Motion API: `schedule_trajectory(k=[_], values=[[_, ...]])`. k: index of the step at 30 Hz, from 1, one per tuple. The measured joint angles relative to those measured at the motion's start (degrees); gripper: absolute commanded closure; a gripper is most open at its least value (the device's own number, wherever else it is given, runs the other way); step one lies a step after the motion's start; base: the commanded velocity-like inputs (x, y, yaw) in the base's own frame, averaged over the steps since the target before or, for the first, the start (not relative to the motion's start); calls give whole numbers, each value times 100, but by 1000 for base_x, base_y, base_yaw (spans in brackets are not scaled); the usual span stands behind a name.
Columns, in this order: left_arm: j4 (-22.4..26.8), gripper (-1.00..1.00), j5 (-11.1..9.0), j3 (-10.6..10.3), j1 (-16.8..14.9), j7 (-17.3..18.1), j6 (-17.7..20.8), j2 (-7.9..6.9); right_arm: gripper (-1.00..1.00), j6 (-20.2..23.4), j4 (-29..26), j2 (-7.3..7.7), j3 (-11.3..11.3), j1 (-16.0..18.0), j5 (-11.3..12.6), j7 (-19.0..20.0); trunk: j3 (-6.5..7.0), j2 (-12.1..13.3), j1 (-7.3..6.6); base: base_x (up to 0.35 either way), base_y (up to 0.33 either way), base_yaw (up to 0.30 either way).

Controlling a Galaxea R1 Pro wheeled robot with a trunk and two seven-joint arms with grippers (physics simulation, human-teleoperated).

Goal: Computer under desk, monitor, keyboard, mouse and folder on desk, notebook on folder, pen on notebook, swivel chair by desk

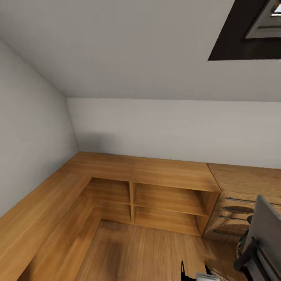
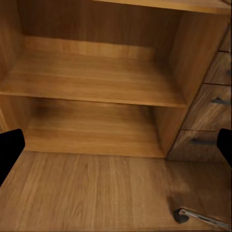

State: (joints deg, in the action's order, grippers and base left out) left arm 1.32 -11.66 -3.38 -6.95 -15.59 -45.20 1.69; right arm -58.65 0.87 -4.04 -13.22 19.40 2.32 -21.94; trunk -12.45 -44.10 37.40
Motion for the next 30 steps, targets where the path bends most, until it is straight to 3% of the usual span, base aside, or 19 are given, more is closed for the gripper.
schedule_trajectory(k=[21,30], values=[[2,-100,1,-1,-4,0,1,-3,-100,7,0,-7,-10,-3,-1,-2,0,0,0,2,1,-300],[0,-100,2,-1,-2,0,0,0,-100,9,0,-6,-2,-3,8,-5,0,-1,-3,255,45,-300]])
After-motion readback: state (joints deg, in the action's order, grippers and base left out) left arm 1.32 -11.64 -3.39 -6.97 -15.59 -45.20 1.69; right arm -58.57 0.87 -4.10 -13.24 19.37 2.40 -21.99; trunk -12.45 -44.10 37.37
